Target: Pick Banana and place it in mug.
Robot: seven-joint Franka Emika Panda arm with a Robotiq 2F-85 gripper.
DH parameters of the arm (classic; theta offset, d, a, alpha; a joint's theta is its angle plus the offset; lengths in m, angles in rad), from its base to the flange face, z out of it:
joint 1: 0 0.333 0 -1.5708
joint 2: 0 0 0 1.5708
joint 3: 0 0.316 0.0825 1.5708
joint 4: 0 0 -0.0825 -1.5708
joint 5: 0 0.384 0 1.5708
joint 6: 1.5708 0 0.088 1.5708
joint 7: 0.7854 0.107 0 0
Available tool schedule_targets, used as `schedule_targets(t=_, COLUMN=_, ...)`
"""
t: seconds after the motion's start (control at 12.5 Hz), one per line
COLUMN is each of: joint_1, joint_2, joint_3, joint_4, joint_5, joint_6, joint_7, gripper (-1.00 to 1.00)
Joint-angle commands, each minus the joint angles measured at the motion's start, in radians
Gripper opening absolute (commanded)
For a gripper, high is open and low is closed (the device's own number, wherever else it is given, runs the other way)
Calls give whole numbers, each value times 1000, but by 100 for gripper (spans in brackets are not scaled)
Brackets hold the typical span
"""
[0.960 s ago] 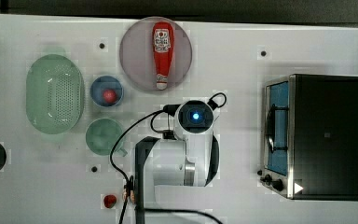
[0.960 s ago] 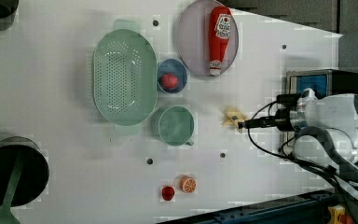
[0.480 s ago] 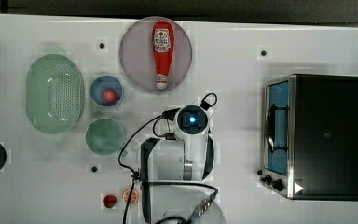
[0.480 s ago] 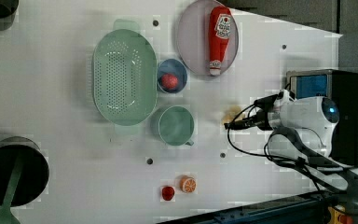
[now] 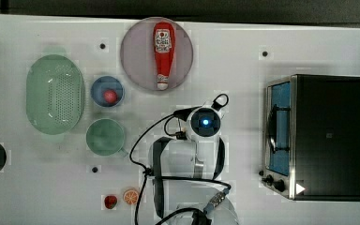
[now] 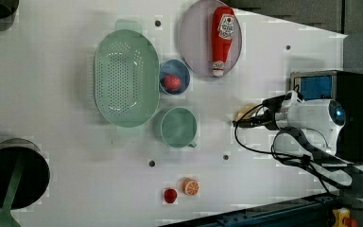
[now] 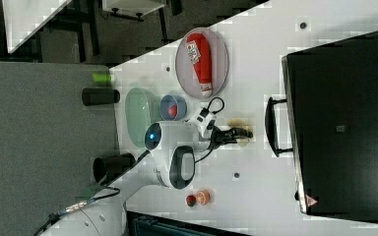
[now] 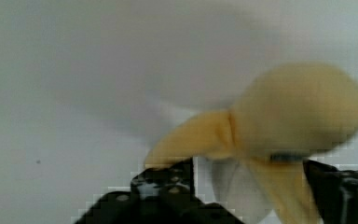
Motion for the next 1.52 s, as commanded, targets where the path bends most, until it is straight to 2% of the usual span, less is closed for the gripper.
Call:
schedule_targets(t=0.08, joint_1=25, joint_2=-44, joint_3=12, joint_4=-7, joint_5=20, joint_6=-4, joint_7=-53, gripper=-25)
schedule_targets(t=0.16, joint_1=24, joint_2=-58, joint_3=11, joint_4=-8, joint_5=20, joint_6=-9, joint_7=-53, gripper=-37)
schedule_targets(t=0.4, joint_1=23, joint_2=-149, joint_3=1, joint_4=-10, joint_5=20, joint_6=-70, joint_7=-52, gripper=-37)
schedule_targets(t=0.72, joint_1=22, joint_2=-389, joint_3=-16, joint_4=23, joint_5=20, joint_6=-341, joint_7=-50, gripper=-37)
schedule_targets(t=0.96, joint_1=29, joint_2=-544, joint_3=0, joint_4=90, joint_5=20, joint_6=-567, joint_7=-8, gripper=-37)
schedule_targets(t=1.2, joint_1=42, joint_2=-627, joint_3=48, joint_4=161, joint_5=20, joint_6=-759, joint_7=124, gripper=-37)
schedule_targets(t=1.52, joint_1=67, joint_2=-665, joint_3=155, joint_4=189, joint_5=29, joint_6=-786, joint_7=257, gripper=-37)
